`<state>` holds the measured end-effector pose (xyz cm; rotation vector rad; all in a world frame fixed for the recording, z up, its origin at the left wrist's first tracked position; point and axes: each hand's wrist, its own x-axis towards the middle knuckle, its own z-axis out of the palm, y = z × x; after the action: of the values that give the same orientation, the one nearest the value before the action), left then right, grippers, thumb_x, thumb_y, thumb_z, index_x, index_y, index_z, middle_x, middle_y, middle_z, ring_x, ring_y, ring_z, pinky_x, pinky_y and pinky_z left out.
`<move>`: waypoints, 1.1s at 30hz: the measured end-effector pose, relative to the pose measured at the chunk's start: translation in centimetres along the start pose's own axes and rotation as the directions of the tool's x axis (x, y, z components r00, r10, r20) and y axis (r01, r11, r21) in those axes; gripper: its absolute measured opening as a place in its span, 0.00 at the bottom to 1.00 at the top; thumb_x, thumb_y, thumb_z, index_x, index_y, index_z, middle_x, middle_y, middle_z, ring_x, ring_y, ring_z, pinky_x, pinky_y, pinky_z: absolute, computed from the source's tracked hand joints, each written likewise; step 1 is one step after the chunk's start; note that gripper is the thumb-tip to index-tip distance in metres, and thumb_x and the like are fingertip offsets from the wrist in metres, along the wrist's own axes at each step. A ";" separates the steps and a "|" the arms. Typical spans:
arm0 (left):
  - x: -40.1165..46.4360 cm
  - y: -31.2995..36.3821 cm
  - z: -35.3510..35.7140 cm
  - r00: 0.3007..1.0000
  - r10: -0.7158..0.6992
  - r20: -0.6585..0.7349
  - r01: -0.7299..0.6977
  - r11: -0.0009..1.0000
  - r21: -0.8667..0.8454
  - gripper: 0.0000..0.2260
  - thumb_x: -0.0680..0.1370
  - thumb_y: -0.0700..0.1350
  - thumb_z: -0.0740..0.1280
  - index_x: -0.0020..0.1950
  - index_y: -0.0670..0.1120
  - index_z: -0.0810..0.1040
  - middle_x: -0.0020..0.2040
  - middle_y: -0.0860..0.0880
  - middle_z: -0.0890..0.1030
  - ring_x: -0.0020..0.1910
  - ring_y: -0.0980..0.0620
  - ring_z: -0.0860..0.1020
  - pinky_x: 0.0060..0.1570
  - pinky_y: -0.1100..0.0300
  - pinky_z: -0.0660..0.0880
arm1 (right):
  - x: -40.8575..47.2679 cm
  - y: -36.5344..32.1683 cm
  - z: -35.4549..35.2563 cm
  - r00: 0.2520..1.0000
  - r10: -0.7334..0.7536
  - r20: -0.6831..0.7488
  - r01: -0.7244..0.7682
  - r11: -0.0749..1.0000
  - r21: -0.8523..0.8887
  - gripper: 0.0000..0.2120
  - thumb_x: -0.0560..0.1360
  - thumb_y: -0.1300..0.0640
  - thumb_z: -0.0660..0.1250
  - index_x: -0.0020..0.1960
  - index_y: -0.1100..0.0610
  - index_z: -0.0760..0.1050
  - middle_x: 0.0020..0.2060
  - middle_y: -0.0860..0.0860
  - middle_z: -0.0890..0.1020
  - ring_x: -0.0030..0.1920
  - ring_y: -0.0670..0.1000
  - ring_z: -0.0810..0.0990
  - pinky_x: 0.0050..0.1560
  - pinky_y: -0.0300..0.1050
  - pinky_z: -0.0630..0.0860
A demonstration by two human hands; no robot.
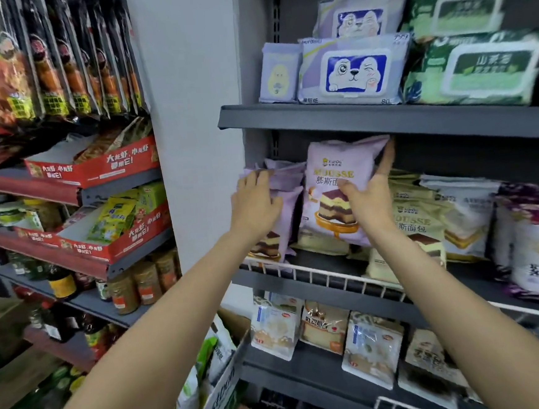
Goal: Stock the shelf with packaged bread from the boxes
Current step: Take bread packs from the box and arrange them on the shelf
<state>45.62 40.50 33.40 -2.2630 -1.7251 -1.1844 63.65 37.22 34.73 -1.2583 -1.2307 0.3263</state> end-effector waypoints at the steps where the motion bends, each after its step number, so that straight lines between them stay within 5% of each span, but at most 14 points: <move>1: -0.1 -0.6 0.2 0.997 0.020 0.073 -0.027 0.995 0.100 0.28 0.73 0.45 0.64 0.73 0.48 0.62 0.74 0.45 0.62 0.72 0.43 0.59 0.68 0.48 0.61 | 0.1 0.7 -0.3 0.999 0.007 -0.033 -0.009 0.998 -0.066 0.46 0.74 0.61 0.67 0.76 0.46 0.37 0.44 0.55 0.77 0.41 0.57 0.78 0.45 0.47 0.75; 4: -0.4 -1.6 1.1 0.948 0.028 0.317 -0.111 0.962 0.248 0.40 0.69 0.51 0.69 0.76 0.56 0.52 0.78 0.49 0.50 0.77 0.43 0.45 0.70 0.36 0.50 | 0.4 2.2 -0.2 0.998 0.069 -0.003 -0.068 0.982 -0.175 0.47 0.75 0.59 0.66 0.75 0.46 0.31 0.37 0.57 0.76 0.35 0.57 0.76 0.38 0.46 0.73; 6: -0.5 -1.8 1.5 0.937 0.041 0.347 -0.148 0.946 0.288 0.42 0.69 0.53 0.71 0.76 0.57 0.50 0.78 0.49 0.49 0.77 0.43 0.44 0.70 0.35 0.50 | 0.7 3.7 0.9 0.985 0.152 0.079 -0.142 0.982 -0.126 0.45 0.76 0.60 0.65 0.76 0.49 0.33 0.37 0.56 0.77 0.35 0.57 0.77 0.37 0.45 0.73; 9: -0.2 -1.7 1.8 0.952 0.048 0.301 -0.138 0.949 0.285 0.43 0.67 0.52 0.73 0.76 0.57 0.52 0.76 0.47 0.53 0.76 0.42 0.47 0.71 0.37 0.53 | -0.7 5.7 3.4 0.981 0.144 0.127 -0.107 0.961 -0.255 0.38 0.76 0.54 0.66 0.76 0.60 0.47 0.57 0.63 0.75 0.57 0.62 0.75 0.54 0.47 0.70; 10: -0.2 -1.8 1.9 0.955 0.054 0.293 -0.140 0.950 0.281 0.43 0.67 0.52 0.73 0.76 0.57 0.52 0.76 0.46 0.54 0.76 0.42 0.48 0.71 0.38 0.55 | -1.5 6.2 4.0 0.991 0.095 0.096 -0.061 0.949 -0.310 0.39 0.76 0.53 0.67 0.77 0.62 0.46 0.68 0.64 0.66 0.68 0.62 0.67 0.65 0.45 0.63; 12: -0.2 -1.8 2.0 0.956 0.061 0.289 -0.143 0.951 0.273 0.43 0.67 0.51 0.73 0.76 0.57 0.52 0.76 0.46 0.54 0.76 0.42 0.48 0.71 0.39 0.56 | -2.9 6.4 4.6 0.995 -0.103 0.018 0.098 0.869 -0.486 0.45 0.72 0.54 0.71 0.77 0.62 0.45 0.74 0.65 0.53 0.74 0.62 0.55 0.72 0.41 0.52; 15: -0.1 -2.0 2.1 0.954 0.071 0.291 -0.154 0.950 0.273 0.44 0.67 0.52 0.73 0.76 0.57 0.52 0.76 0.46 0.55 0.76 0.41 0.49 0.71 0.39 0.57 | -2.6 6.0 4.5 0.905 -0.399 0.150 0.369 0.556 -0.745 0.46 0.63 0.57 0.79 0.75 0.58 0.59 0.72 0.62 0.63 0.71 0.61 0.65 0.65 0.48 0.70; 18: 0.0 -2.2 1.9 0.955 0.085 0.286 -0.161 0.953 0.255 0.45 0.66 0.52 0.74 0.77 0.55 0.52 0.76 0.47 0.56 0.76 0.42 0.51 0.71 0.40 0.58 | -2.0 5.5 3.9 0.885 -0.258 0.387 0.465 0.520 -0.717 0.36 0.71 0.55 0.72 0.74 0.58 0.60 0.72 0.58 0.64 0.74 0.58 0.59 0.73 0.49 0.57; 23: 0.0 -2.8 0.7 0.952 0.110 0.286 -0.134 0.989 0.063 0.41 0.68 0.40 0.73 0.76 0.47 0.55 0.78 0.47 0.55 0.77 0.46 0.50 0.75 0.52 0.54 | -1.9 4.2 3.6 0.882 -0.117 0.457 0.457 0.449 -0.768 0.38 0.73 0.51 0.69 0.76 0.57 0.54 0.74 0.56 0.60 0.76 0.56 0.54 0.76 0.54 0.49; 27: -1.3 -3.1 -0.3 0.978 0.056 0.203 -0.049 0.998 -0.041 0.33 0.69 0.31 0.68 0.73 0.44 0.63 0.78 0.44 0.54 0.77 0.44 0.53 0.74 0.52 0.56 | -3.3 1.8 3.7 0.871 -0.229 0.436 0.479 0.596 -0.644 0.27 0.75 0.60 0.64 0.73 0.55 0.61 0.71 0.55 0.64 0.72 0.55 0.60 0.72 0.49 0.56; 33: -7.8 -5.7 -2.6 0.980 -0.184 0.069 0.175 0.977 0.123 0.17 0.76 0.38 0.62 0.65 0.45 0.71 0.61 0.46 0.76 0.59 0.45 0.75 0.55 0.49 0.74 | -8.7 -0.4 7.0 0.758 -0.237 0.608 0.467 0.847 -0.252 0.15 0.78 0.60 0.58 0.63 0.56 0.72 0.58 0.54 0.76 0.58 0.55 0.74 0.54 0.50 0.73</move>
<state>38.83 35.18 28.36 -2.1535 -2.0089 -1.0034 54.36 34.11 29.33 -1.2579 -2.1036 0.1638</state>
